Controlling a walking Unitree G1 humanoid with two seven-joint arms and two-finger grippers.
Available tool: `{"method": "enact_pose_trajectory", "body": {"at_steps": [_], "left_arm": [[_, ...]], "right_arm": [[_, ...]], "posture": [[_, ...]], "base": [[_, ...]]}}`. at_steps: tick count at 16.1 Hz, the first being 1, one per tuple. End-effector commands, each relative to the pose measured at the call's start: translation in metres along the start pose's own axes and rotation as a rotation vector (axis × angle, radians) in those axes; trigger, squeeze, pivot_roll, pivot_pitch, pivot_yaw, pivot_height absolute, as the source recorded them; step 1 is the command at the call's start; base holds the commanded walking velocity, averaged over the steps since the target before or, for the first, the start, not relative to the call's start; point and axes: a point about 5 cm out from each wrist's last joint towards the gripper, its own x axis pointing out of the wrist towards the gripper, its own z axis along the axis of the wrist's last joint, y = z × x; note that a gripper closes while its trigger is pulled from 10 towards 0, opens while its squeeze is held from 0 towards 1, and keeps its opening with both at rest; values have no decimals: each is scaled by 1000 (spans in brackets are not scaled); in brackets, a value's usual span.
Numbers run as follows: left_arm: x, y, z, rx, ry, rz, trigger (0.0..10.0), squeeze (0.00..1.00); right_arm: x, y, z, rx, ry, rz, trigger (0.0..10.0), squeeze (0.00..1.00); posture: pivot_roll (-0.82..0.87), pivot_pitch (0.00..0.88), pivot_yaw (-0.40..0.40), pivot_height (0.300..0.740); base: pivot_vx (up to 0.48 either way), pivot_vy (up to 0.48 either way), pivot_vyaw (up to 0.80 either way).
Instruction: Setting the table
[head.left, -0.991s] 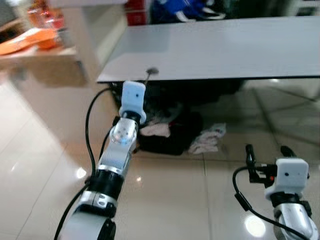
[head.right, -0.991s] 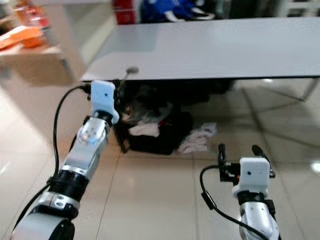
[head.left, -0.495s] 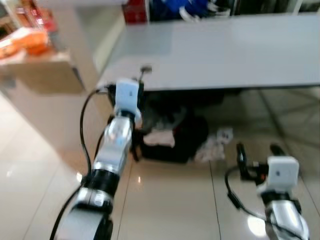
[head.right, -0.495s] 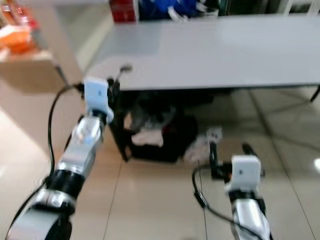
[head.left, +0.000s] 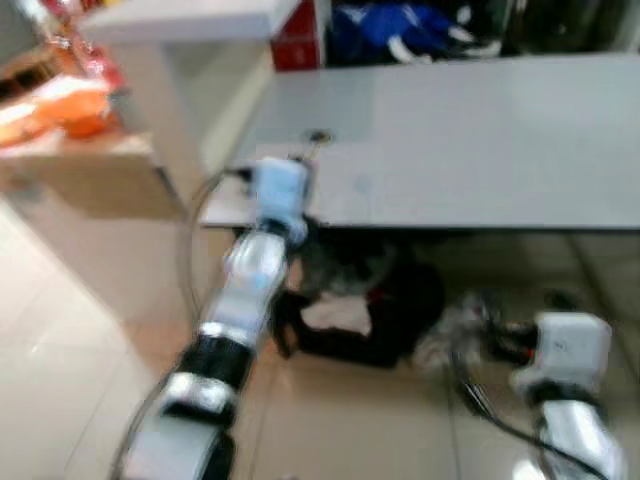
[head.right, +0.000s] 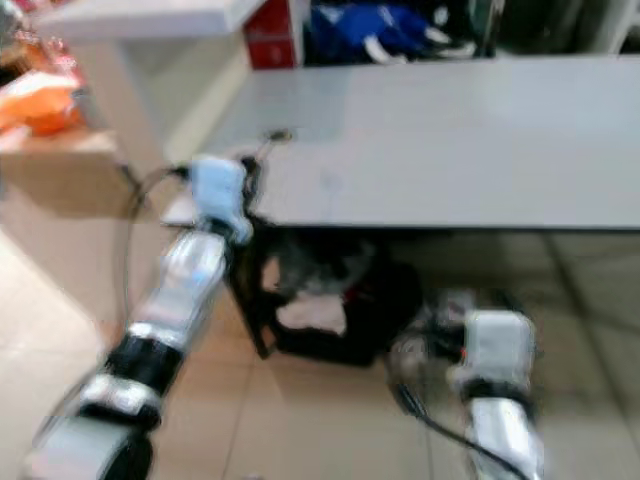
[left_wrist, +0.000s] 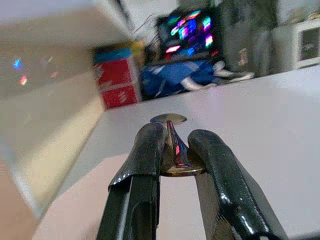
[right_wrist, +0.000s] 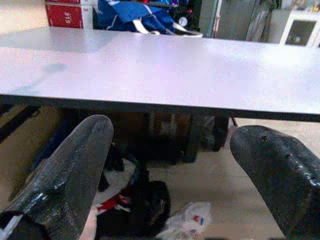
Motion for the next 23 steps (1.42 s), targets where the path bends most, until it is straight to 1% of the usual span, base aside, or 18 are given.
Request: {"method": "enact_pose_trajectory", "body": {"at_steps": [1,6,8,10,11,14,23], "left_arm": [[2,-9,2,-3,-3,-20,0,0],[2,-15,-1,11,15,-41,0,0],[2,-19,-3,7,26,-44,0,0],[0,-25,-2,-8,18,-61,0,0],[0,-26,-2,-9,16,-62,0,0],[-1,-27,-3,-31,18,-64,0,0],[-1,-25,-5,-27,31,-58,0,0]], "right_arm": [[-2,-7,0,-22,2,-18,10000,0],[-2,-6,0,-24,4,-15,10000,0],[-2,-6,0,-25,6,-12,10000,0],[-2,-5,0,-25,9,-6,10000,0],[-2,-5,0,-25,10,-5,10000,0],[-2,-4,0,-25,10,-2,10000,0],[-3,-3,1,-27,12,0,10000,0]], "posture": [[-155,0,114,740],[-155,0,113,740],[-156,0,112,740],[-156,0,110,740],[-156,0,110,740],[-154,0,111,740],[-164,0,115,740]], "base": [[480,0,0],[478,0,0],[0,0,0],[0,0,0],[0,0,0],[0,-475,0],[0,-463,0]]}}
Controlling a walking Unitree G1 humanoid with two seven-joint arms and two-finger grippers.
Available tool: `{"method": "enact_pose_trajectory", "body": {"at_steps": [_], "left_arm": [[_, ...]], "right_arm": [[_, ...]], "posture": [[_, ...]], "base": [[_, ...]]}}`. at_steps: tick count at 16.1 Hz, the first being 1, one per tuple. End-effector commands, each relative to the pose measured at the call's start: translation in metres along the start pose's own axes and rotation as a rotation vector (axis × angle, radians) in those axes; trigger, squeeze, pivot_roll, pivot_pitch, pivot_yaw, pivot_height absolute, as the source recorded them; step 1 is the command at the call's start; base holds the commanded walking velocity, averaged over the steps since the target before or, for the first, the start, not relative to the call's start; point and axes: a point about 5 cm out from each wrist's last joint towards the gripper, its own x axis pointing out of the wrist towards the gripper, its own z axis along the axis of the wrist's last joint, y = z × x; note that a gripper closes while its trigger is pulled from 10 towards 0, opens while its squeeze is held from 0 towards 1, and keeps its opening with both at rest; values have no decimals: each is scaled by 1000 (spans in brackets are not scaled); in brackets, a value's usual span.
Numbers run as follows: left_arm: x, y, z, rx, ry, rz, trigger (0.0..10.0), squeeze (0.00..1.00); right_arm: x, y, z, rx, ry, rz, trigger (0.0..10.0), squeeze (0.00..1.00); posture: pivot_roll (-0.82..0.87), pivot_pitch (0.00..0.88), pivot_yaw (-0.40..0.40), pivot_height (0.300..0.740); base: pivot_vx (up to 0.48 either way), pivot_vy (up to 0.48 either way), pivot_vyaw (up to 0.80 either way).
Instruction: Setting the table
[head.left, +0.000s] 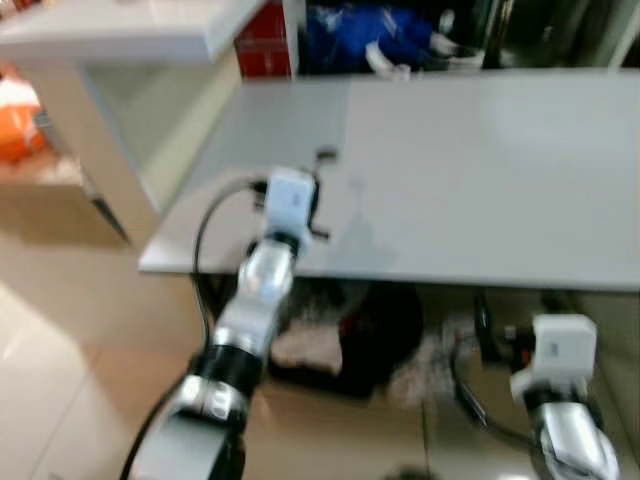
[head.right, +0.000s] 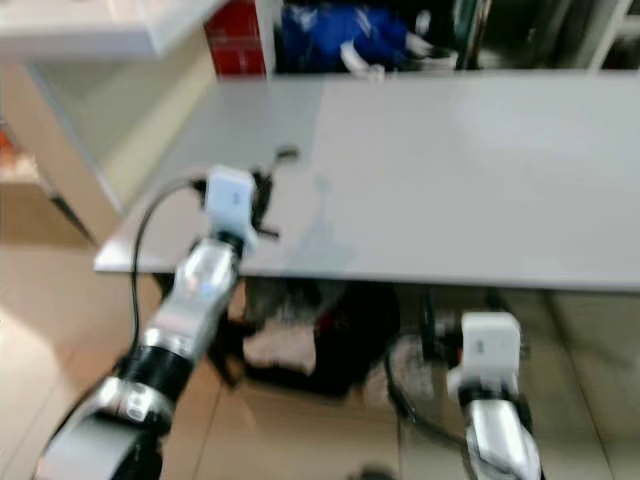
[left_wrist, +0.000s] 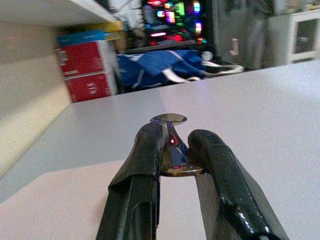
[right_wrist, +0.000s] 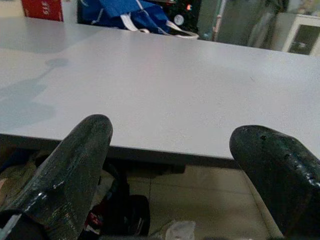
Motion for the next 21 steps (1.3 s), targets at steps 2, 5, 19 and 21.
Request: {"method": "enact_pose_trajectory", "body": {"at_steps": [2,5,19,21], "left_arm": [[3,-1,3,-1,-9,-5,0,0],[5,0,2,9,2,2,0,0],[8,-33,-34,-38,172,-52,0,0],[5,-34,-39,-34,190,-43,0,0]], "right_arm": [[1,-2,2,-5,-1,-4,10000,0],[1,-2,3,-6,-4,-5,10000,0],[-23,-8,30,2,15,72,10000,0],[-29,-4,29,7,41,94,10000,0]], "posture": [[-167,0,117,740],[-168,0,116,740],[-282,0,86,740],[-286,0,79,740]], "base": [[0,-448,0],[193,-136,0],[0,0,0],[0,0,0]]}}
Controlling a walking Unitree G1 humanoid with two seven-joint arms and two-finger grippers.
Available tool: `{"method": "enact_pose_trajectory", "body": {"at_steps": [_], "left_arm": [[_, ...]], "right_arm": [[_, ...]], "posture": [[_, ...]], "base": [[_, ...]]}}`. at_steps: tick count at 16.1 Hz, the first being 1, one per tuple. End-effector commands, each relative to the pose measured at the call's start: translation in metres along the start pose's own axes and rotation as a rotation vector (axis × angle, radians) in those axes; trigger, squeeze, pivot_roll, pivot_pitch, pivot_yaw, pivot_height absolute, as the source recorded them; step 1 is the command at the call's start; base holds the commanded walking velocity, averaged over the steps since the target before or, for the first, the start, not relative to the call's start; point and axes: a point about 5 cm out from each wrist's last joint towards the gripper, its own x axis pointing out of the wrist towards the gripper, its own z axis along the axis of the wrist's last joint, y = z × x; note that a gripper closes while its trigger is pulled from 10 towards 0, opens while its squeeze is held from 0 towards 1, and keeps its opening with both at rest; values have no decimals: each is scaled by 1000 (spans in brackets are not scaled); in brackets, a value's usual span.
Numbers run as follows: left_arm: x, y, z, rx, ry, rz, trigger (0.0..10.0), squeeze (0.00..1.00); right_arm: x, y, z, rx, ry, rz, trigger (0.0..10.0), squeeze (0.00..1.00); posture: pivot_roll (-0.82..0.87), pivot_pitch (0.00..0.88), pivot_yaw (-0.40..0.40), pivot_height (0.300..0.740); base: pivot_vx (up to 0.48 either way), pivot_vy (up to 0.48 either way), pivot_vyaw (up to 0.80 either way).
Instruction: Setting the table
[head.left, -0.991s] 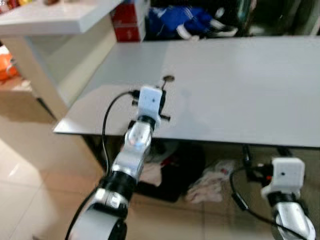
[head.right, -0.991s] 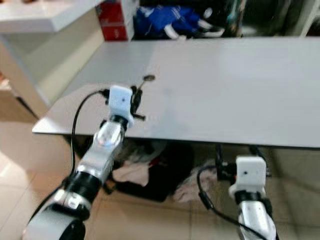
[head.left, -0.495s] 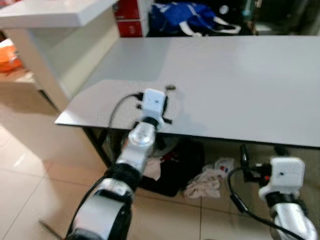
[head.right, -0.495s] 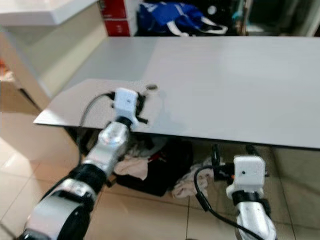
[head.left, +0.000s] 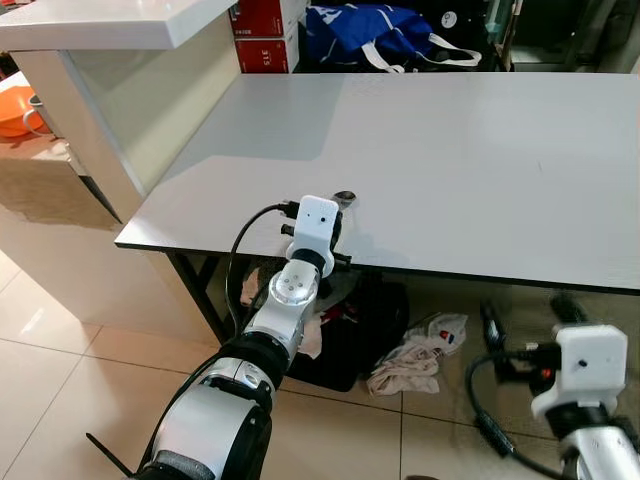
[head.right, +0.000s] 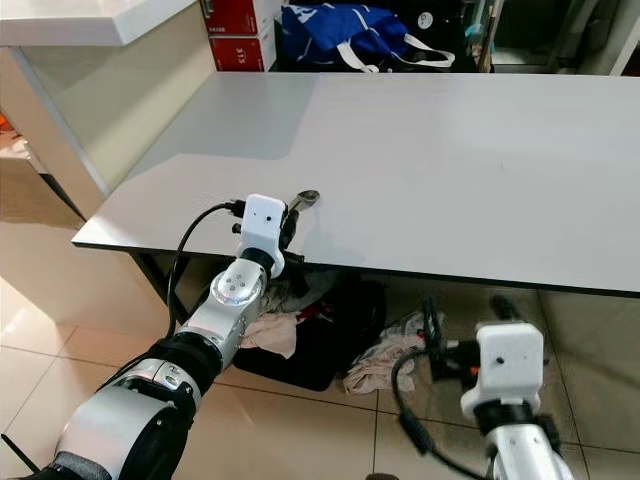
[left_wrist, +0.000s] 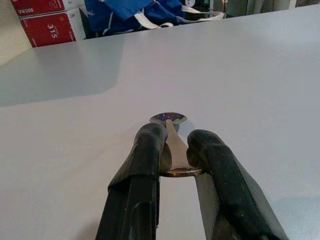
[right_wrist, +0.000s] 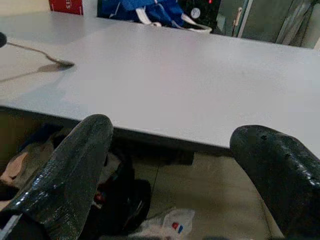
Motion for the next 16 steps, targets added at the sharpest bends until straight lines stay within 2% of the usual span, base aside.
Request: {"method": "enact_pose_trajectory", "body": {"at_steps": [1,6,7,10,16], "left_arm": [[1,-1,0,6,6,10,0,0],[-5,-2,-15,-9,45,5,0,0],[-8,0,-22,-50,74,9,0,0],[-14,6,-38,-104,158,48,0,0],[-12,-2,-40,-105,212,9,0,0]], "right_arm": [[-1,1,5,3,-6,14,10000,0],[-4,-1,10,3,-7,7,10000,0],[-5,0,10,4,-8,10,10000,0],[-5,-1,10,6,-5,9,10000,0],[-5,0,11,3,0,16,10000,0]], "posture": [[-287,0,79,740],[-291,0,76,740],[-292,0,75,740],[-291,0,69,740],[-294,0,63,740]], "base": [[0,0,0],[0,0,0],[0,0,0],[0,0,0],[0,0,0]]}}
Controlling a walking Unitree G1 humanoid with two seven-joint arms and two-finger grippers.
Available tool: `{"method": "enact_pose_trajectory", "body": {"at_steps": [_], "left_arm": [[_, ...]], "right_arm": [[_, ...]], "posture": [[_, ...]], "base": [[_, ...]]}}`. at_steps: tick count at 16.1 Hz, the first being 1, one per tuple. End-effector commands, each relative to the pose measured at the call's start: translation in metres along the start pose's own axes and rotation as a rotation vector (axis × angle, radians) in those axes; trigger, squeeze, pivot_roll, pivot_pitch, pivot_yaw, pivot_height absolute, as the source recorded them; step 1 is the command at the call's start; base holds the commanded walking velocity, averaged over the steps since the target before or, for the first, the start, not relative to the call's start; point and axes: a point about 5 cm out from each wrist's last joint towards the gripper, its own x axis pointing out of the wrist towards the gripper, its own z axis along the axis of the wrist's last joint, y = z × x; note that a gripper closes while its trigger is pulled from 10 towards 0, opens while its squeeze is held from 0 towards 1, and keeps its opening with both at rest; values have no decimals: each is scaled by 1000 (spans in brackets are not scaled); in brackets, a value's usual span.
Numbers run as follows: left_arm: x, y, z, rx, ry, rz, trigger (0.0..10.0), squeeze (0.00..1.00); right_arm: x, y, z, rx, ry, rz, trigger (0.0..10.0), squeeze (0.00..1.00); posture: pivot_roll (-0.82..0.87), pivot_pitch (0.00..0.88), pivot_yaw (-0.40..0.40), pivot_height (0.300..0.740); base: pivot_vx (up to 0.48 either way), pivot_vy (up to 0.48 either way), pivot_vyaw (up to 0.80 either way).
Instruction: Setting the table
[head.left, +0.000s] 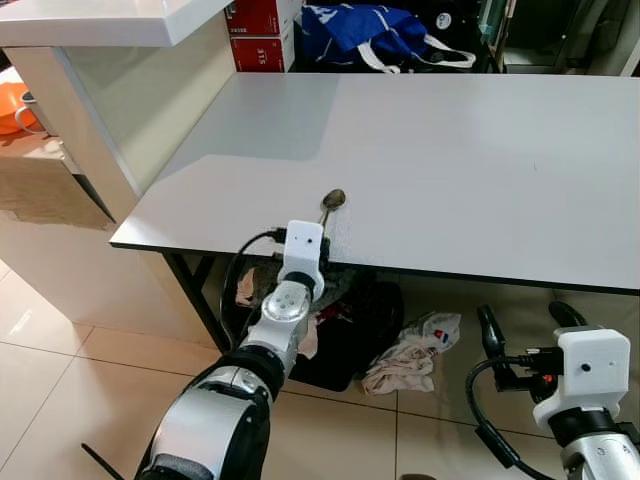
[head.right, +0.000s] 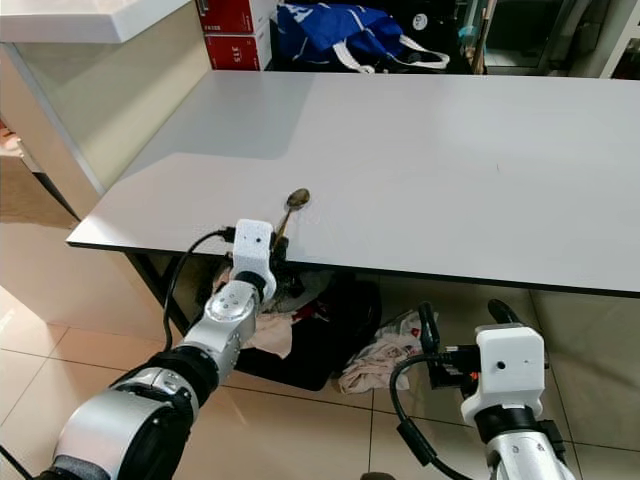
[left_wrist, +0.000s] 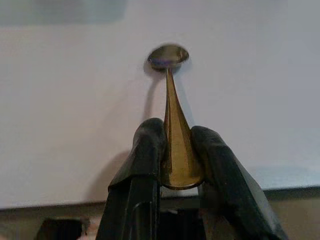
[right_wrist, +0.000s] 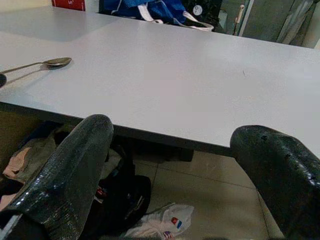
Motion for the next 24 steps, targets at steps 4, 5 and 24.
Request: {"method": "enact_pose_trajectory", "body": {"at_steps": [4,5,24], "left_arm": [[2,-9,-4,-5,74,-36,980,0],[2,-9,-4,-3,78,-36,2471,0],[4,-24,1,7,90,-40,10000,1000]], "right_arm": [[-2,-1,4,-2,-3,3,10000,0],[-2,-1,4,-2,-2,3,10000,0],[-2,2,1,5,11,3,10000,0]], "posture": [[-301,0,64,740],[-301,0,64,740],[-297,0,79,740]], "base": [[0,0,0],[0,0,0],[0,0,0]]}}
